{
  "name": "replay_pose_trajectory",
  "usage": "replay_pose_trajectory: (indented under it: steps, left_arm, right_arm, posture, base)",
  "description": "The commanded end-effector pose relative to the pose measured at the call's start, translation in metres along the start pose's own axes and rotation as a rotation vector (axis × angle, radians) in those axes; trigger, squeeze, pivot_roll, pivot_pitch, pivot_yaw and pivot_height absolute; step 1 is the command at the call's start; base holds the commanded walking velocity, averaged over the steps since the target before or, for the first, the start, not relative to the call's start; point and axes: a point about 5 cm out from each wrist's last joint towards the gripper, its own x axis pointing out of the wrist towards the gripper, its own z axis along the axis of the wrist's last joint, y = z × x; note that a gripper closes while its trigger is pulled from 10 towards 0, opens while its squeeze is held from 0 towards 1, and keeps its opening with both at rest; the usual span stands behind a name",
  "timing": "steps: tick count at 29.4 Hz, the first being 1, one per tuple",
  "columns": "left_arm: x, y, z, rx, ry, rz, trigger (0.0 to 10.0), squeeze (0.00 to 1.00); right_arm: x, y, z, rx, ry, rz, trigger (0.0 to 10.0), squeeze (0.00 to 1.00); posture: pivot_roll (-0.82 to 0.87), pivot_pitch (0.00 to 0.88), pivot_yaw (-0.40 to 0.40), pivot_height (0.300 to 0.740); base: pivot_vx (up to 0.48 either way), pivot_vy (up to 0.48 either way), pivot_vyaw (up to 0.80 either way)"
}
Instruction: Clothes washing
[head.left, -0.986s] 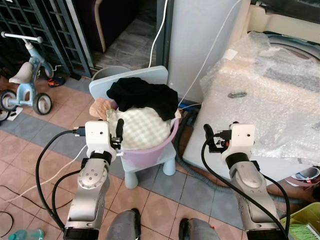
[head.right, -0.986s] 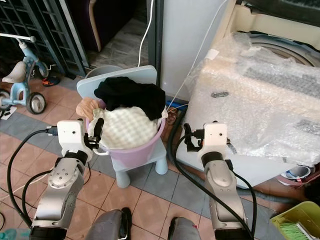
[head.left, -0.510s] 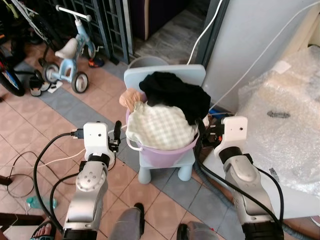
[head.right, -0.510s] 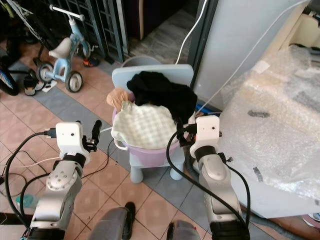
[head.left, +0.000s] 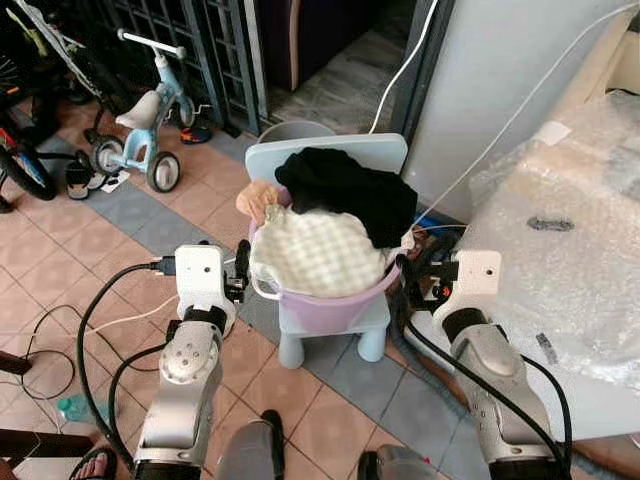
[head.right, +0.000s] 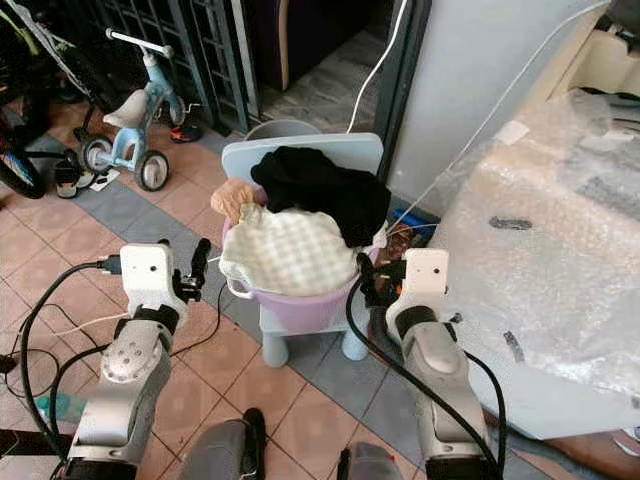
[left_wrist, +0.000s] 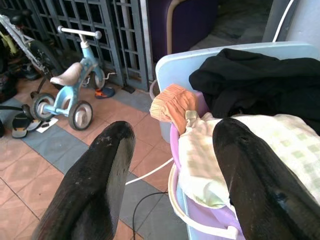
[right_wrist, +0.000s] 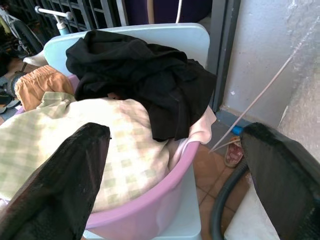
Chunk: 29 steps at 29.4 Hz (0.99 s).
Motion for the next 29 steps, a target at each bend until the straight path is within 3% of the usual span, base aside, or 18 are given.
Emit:
replay_pose_trajectory:
  steps: [1,4,7,11,12,15,17,21,25,29]
  left_arm:
    - [0.001,0.000,-0.002,0.019,0.005,-0.011,10.0,0.00]
    - [0.005,0.003,0.000,0.025,0.000,-0.008,10.0,0.00]
    - [0.006,0.007,0.002,0.036,-0.011,0.012,10.0,0.00]
    - [0.003,0.010,0.000,0.020,-0.004,0.027,10.0,0.00]
    - [0.001,0.009,-0.002,0.024,-0.001,0.021,10.0,0.00]
    - [0.002,0.005,-0.001,0.028,-0.007,-0.001,10.0,0.00]
    - [0.003,0.004,0.001,0.026,-0.014,-0.001,10.0,0.00]
    - [0.004,0.006,0.001,0.002,-0.014,0.024,10.0,0.00]
    - [0.004,0.008,0.000,-0.024,-0.015,0.034,10.0,0.00]
    - [0.004,0.006,-0.001,-0.022,-0.011,0.025,10.0,0.00]
  right_arm:
    - [-0.001,0.000,-0.002,-0.019,0.003,-0.034,10.0,0.00]
    - [-0.001,0.005,-0.002,-0.051,-0.012,-0.022,10.0,0.00]
    - [-0.001,0.014,-0.003,-0.006,-0.019,0.040,10.0,0.00]
    - [0.003,0.026,0.002,-0.126,-0.054,0.071,10.0,0.00]
    - [0.005,0.031,0.000,-0.202,-0.030,0.101,10.0,0.00]
    - [0.005,0.034,0.000,-0.248,-0.023,0.169,10.0,0.00]
    - [0.005,0.033,0.001,-0.216,-0.033,0.191,10.0,0.00]
    - [0.006,0.029,0.006,-0.309,-0.073,0.191,10.0,0.00]
    - [0.009,0.029,0.010,-0.259,-0.079,0.187,10.0,0.00]
    - [0.011,0.026,0.011,-0.280,-0.083,0.151,10.0,0.00]
  posture:
    - [0.01,0.091,0.067,0.740]
    - [0.02,0.107,0.069,0.740]
    - [0.03,0.111,0.065,0.740]
    - [0.03,0.123,0.051,0.740]
    - [0.03,0.127,0.046,0.740]
    - [0.03,0.138,0.034,0.740]
    - [0.03,0.141,0.029,0.740]
    - [0.03,0.143,0.021,0.740]
    - [0.02,0.142,0.016,0.740]
    - [0.02,0.141,0.011,0.740]
  base:
    - [0.000,0.000,0.00]
    - [0.000,0.000,0.00]
    - [0.000,0.000,0.00]
    - [0.302,0.000,0.00]
    - [0.304,0.000,0.00]
    - [0.309,0.000,0.00]
    - [0.334,0.000,0.00]
    - [0.371,0.000,0.69]
    - [0.422,0.000,0.42]
    - [0.472,0.000,0.00]
